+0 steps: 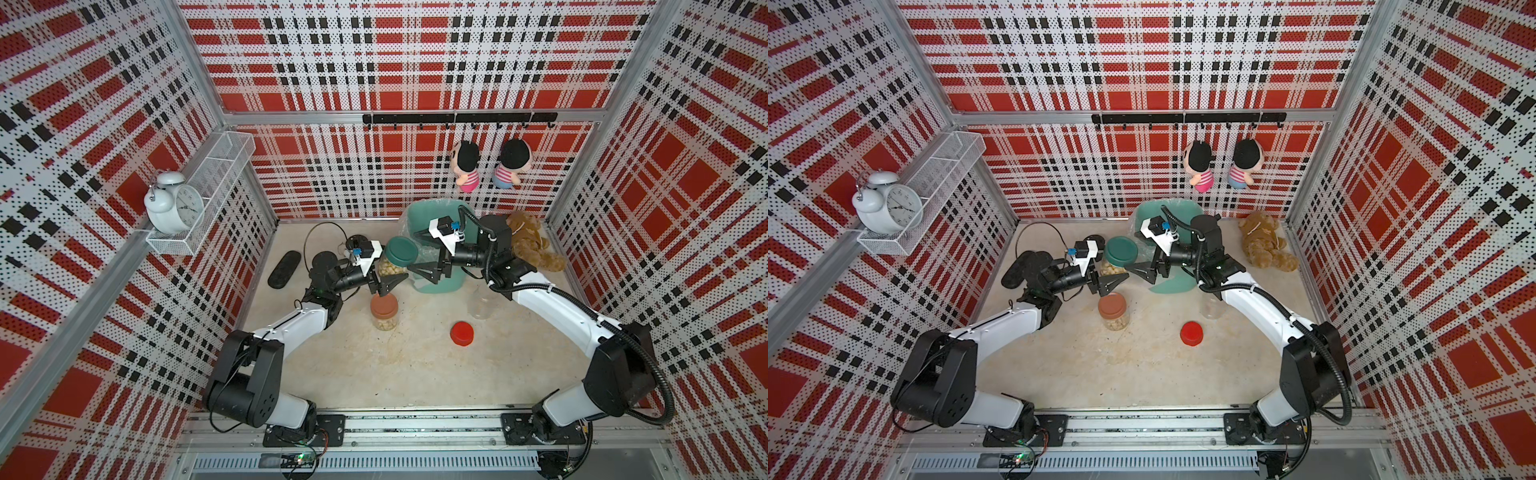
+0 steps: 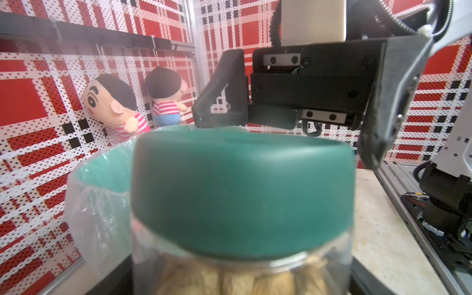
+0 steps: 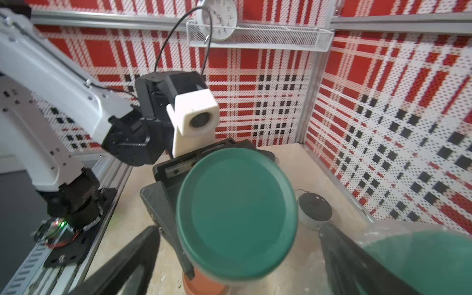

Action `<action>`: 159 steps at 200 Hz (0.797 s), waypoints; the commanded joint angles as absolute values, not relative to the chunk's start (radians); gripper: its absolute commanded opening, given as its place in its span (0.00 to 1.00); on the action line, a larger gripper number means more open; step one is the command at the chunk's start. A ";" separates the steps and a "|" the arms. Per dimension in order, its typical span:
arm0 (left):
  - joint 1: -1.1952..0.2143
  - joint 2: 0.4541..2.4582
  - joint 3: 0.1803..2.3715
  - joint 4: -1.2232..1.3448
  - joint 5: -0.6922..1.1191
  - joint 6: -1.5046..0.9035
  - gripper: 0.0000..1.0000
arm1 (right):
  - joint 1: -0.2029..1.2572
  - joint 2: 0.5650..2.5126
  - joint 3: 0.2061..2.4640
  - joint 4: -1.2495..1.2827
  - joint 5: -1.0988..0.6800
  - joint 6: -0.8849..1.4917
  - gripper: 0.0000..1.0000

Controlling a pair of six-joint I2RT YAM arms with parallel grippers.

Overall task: Empty moldy peanuts from jars
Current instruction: Unscrew the lid from the jar.

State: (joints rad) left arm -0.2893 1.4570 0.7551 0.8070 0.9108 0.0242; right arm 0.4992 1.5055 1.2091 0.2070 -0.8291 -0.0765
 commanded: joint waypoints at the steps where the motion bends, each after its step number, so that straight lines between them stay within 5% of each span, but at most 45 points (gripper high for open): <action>1: -0.288 1.442 0.760 0.889 0.865 0.006 0.00 | 0.510 1.440 1.154 0.411 -0.665 0.129 1.00; 77: -0.298 1.430 0.748 0.920 0.821 -0.001 0.00 | 0.712 1.423 1.071 0.450 -0.151 0.274 1.00; 159: -0.298 1.428 0.738 0.927 0.809 -0.003 0.00 | 0.745 1.497 1.131 0.383 -0.129 0.294 1.00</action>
State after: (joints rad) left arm -0.2932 1.4570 0.7338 0.8219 0.8196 0.0040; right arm 0.7311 1.4799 1.0954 0.3996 -0.1520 0.2935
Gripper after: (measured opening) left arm 0.873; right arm 0.998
